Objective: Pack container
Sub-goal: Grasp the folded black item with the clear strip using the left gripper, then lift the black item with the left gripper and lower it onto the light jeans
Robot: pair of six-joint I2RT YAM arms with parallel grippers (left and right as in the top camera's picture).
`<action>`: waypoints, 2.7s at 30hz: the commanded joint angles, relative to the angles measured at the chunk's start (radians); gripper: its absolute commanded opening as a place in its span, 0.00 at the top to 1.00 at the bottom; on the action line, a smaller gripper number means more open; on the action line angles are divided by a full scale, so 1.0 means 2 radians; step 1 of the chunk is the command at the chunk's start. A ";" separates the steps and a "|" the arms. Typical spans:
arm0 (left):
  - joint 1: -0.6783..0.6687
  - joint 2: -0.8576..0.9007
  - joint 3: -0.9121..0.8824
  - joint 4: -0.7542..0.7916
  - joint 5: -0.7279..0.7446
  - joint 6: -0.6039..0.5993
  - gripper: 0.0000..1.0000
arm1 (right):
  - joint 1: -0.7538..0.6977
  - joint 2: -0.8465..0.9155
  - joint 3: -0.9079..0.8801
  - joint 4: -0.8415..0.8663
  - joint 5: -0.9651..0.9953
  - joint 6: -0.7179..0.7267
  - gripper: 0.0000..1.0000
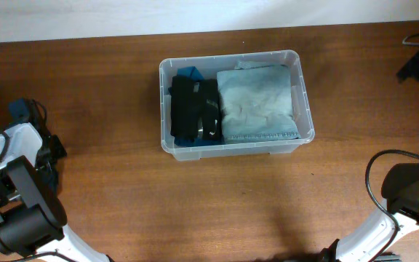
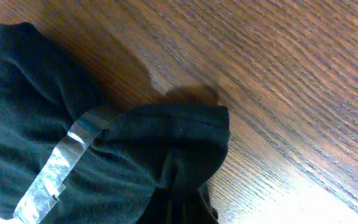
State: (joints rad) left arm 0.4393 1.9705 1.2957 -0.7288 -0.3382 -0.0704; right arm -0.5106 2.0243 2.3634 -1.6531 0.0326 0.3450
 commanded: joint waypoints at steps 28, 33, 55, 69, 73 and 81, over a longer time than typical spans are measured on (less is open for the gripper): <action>-0.197 -0.002 0.520 -0.257 0.154 0.188 0.99 | 0.000 -0.004 -0.002 0.000 0.001 0.006 0.02; -0.279 -0.002 0.534 -0.234 0.152 0.211 0.99 | 0.000 -0.004 -0.002 0.000 0.001 0.006 0.02; -0.546 0.065 0.532 -0.167 0.099 0.350 0.99 | 0.000 -0.004 -0.002 0.000 0.001 0.006 0.02; -0.570 0.140 0.533 -0.230 0.077 0.391 0.01 | 0.000 -0.004 -0.002 0.000 0.001 0.006 0.02; -0.593 0.134 0.540 -0.231 0.026 0.391 0.01 | 0.000 -0.004 -0.002 0.000 0.001 0.006 0.02; -0.631 0.103 0.601 -0.233 -0.024 0.311 0.01 | 0.000 -0.004 -0.002 0.000 0.001 0.006 0.02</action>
State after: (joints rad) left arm -0.8108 2.2616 2.4229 -1.1927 -0.3279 0.6487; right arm -0.5106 2.0243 2.3634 -1.6531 0.0326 0.3447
